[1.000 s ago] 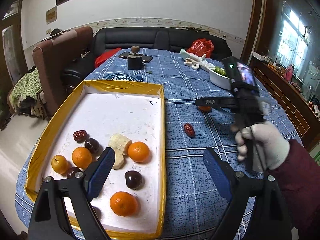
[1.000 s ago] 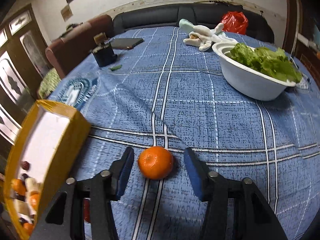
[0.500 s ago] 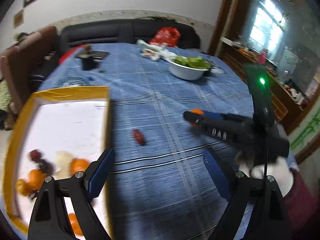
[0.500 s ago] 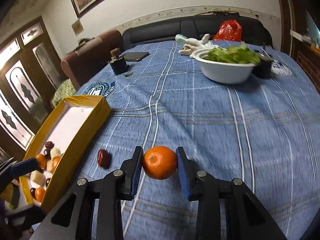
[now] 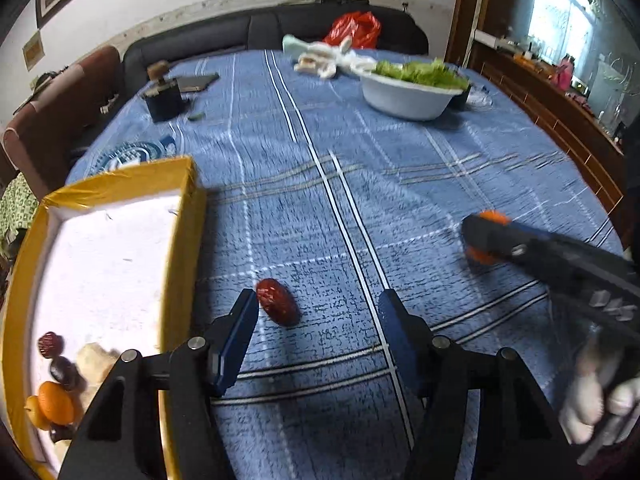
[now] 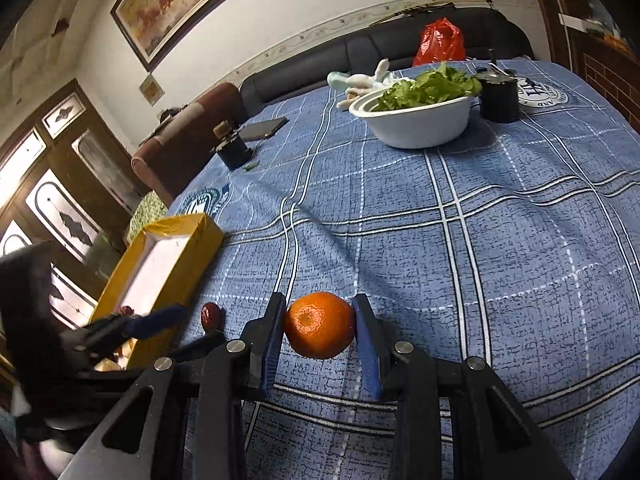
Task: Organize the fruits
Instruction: 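Grasp the red date with the left tool while the right tool holds the orange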
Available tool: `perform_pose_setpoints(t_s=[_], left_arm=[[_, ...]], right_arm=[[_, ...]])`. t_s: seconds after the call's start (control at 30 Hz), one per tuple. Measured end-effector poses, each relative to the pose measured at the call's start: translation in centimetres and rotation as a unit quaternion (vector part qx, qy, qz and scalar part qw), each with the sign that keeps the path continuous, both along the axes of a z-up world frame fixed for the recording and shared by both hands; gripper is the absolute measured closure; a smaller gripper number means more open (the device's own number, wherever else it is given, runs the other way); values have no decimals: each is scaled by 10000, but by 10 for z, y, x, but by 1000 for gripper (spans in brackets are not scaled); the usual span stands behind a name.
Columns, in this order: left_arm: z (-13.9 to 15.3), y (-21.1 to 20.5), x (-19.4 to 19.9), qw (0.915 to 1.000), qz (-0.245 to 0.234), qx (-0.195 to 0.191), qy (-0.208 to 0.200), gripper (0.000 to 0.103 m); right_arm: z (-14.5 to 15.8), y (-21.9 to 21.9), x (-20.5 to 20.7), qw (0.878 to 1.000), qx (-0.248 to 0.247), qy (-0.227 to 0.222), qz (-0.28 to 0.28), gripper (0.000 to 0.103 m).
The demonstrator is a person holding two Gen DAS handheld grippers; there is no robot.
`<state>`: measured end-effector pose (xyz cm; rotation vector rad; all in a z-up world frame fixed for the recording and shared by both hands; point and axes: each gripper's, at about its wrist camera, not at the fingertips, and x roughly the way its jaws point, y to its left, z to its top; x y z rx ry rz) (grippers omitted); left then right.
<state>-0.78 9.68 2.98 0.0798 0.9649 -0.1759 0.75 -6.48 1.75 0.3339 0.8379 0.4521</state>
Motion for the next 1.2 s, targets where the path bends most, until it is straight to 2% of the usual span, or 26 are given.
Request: perform_pose_setpoints(t_s=[0.03,0.07,0.17,0.23,0.3,0.6,0.67,0.7,0.73,0.8,0.93,0.97,1.0,1.03,1.07,1.1,1.2], left_arm=[[-6,-3,3,10000,-17,53,68,47],[-6,-5,4,9998,10,196,-15,47],[-8,-11,6,9981,27,599,-129,62],[-5,-10,5,9970,72,742,-216,92],[-3,-4,3,9988,77,459,-141,103],[22,20,-43,9984,239,-226,-454,102],[21,19,-41,9988,251,-167,-398,101],[20,19,-37,9988,269,-158,-380,89],[17,17,-31,9989,302,-153,-317,66],[14,12,-21,9989,282,-169,-347,36],[4,-1,-4,9993,148,92,-316,36],[1,-8,-1,9993,53,198,-316,38],[-2,-13,1,9989,-16,347,-327,55],[-8,-20,3,9981,-104,546,-273,89],[-8,-24,1,9958,-61,797,-441,93],[-9,-25,2,9958,-100,814,-402,103],[-5,-19,-4,9971,-22,639,-421,103]], right_arm=[[0,-1,0,10000,13,4,-8,65],[1,-1,-1,10000,22,4,-14,65],[3,0,-2,10000,-16,-38,-22,65],[4,1,-3,9999,-86,-85,-35,65],[3,2,-4,9998,-152,-107,-46,65],[-1,5,-3,9997,-225,-87,-56,65],[-2,8,-3,9998,-210,-51,-20,65],[-2,9,-4,9997,-223,-64,-10,65],[-1,10,-5,9997,-244,-92,-7,65],[1,10,-7,9995,-281,-155,-9,65],[-1,9,-6,9996,-265,-123,-22,65],[-2,8,-5,9996,-257,-104,-22,65],[-2,8,-4,9997,-250,-82,-22,65],[-3,7,-3,9997,-240,-62,-20,64],[-3,7,-3,9997,-233,-48,-18,64],[-4,7,-2,9997,-227,-32,-17,64],[-5,7,-2,9997,-229,-10,3,64]])
